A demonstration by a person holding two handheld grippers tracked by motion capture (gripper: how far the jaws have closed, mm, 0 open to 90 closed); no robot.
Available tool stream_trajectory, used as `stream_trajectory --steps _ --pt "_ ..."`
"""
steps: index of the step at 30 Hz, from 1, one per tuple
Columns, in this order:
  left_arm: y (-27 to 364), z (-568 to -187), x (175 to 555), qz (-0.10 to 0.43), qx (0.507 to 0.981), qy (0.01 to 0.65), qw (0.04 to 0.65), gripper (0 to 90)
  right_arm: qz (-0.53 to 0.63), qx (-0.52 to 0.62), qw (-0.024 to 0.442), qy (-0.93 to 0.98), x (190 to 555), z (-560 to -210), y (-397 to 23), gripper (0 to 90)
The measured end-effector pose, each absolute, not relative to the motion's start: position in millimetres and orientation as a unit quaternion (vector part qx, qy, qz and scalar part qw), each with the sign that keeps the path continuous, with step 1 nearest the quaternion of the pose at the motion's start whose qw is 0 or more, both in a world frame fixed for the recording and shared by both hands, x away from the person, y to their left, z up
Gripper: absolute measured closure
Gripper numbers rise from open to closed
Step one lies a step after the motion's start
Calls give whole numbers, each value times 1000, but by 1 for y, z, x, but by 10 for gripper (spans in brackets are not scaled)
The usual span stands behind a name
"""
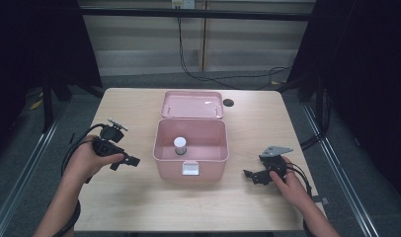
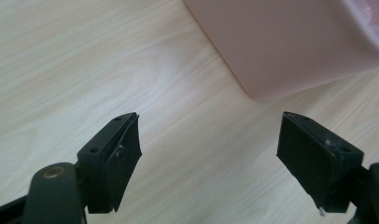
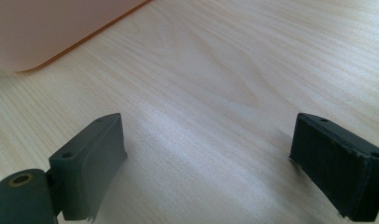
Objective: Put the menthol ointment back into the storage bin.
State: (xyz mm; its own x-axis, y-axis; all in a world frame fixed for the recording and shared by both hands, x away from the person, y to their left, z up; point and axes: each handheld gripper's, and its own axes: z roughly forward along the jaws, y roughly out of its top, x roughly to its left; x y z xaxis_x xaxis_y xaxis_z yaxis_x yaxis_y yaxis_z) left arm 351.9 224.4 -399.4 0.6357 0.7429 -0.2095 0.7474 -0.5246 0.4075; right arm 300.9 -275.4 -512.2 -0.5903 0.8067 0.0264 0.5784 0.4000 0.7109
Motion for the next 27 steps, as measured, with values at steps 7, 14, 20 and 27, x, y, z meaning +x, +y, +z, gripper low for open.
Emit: stream_trajectory --steps 7,14,20,27 --pt "221 -433 345 9 875 407 261 210 349 421 164 821 301 -512 -275 93" --pt "220 -469 339 40 873 390 290 209 350 421 164 821 301 -512 -275 93" --pt "219 -483 336 71 880 362 300 201 350 421 163 821 301 -512 -275 93" --pt "223 -488 333 79 879 358 303 190 349 422 163 820 301 -512 -275 93"
